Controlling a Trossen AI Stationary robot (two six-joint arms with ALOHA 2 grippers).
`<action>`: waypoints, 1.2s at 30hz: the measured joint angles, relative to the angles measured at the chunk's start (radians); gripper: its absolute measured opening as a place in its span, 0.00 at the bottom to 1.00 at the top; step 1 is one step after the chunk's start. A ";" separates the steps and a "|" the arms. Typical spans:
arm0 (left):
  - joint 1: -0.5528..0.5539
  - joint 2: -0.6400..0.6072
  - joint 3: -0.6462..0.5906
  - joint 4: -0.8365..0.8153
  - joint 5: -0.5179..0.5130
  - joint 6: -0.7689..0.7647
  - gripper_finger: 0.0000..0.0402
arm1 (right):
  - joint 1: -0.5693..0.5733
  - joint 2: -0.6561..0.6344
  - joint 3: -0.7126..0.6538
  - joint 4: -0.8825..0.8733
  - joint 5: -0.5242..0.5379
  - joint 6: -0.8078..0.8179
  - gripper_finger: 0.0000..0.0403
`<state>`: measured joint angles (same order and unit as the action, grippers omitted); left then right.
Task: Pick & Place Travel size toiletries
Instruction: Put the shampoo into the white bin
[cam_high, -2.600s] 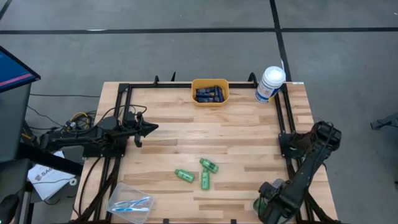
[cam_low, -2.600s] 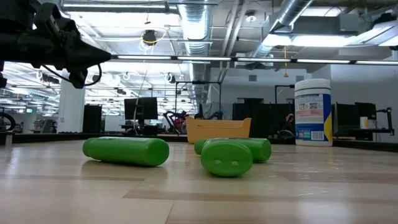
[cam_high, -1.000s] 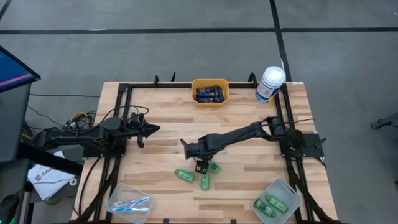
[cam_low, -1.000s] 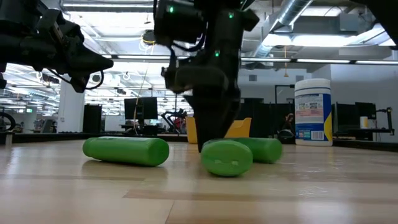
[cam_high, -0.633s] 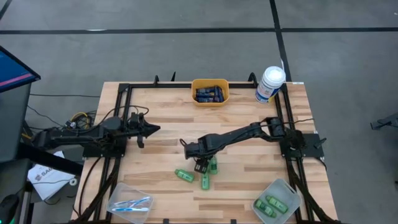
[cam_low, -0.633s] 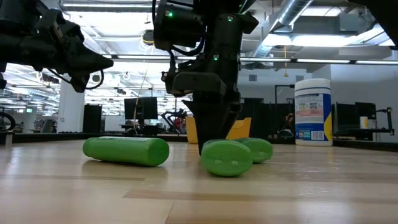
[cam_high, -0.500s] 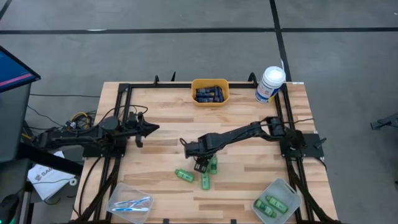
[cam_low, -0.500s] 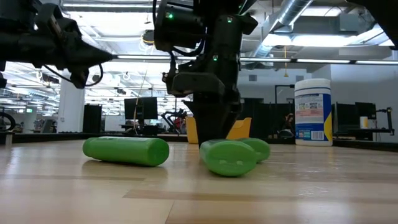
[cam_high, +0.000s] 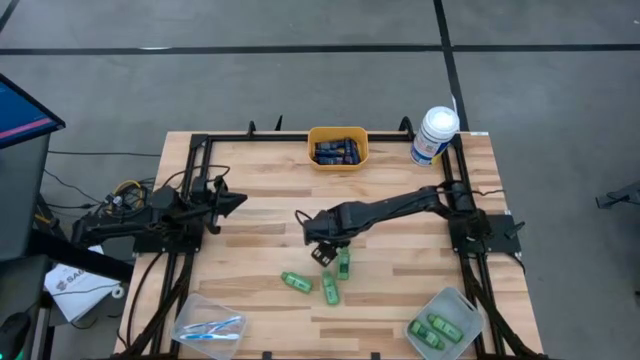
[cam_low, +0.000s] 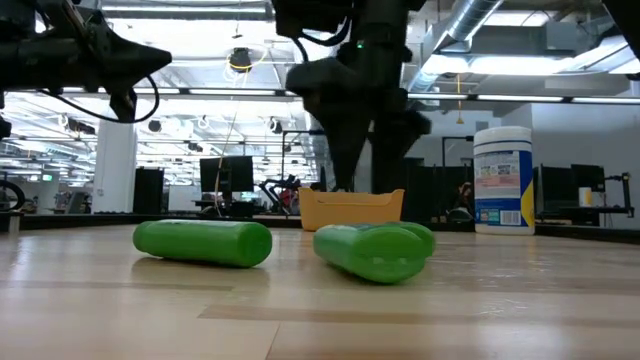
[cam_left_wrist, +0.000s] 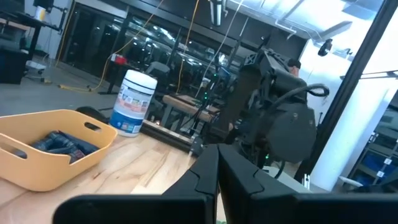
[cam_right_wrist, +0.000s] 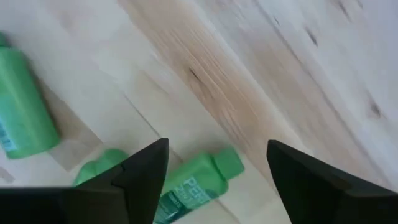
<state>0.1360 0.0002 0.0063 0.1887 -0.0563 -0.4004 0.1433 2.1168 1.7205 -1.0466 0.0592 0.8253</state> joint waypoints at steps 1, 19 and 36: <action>0.000 0.000 0.000 0.000 0.000 0.000 0.00 | 0.006 0.002 0.000 -0.022 0.007 0.031 0.66; 0.000 0.000 0.000 0.000 0.000 0.000 0.00 | 0.067 0.016 -0.160 0.097 -0.073 0.302 0.66; 0.001 0.000 0.000 0.000 0.000 0.000 0.00 | 0.097 0.012 -0.211 0.140 -0.114 0.212 0.33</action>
<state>0.1368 -0.0002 0.0063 0.1890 -0.0559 -0.4004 0.2401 2.1288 1.5099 -0.9071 -0.0551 1.0374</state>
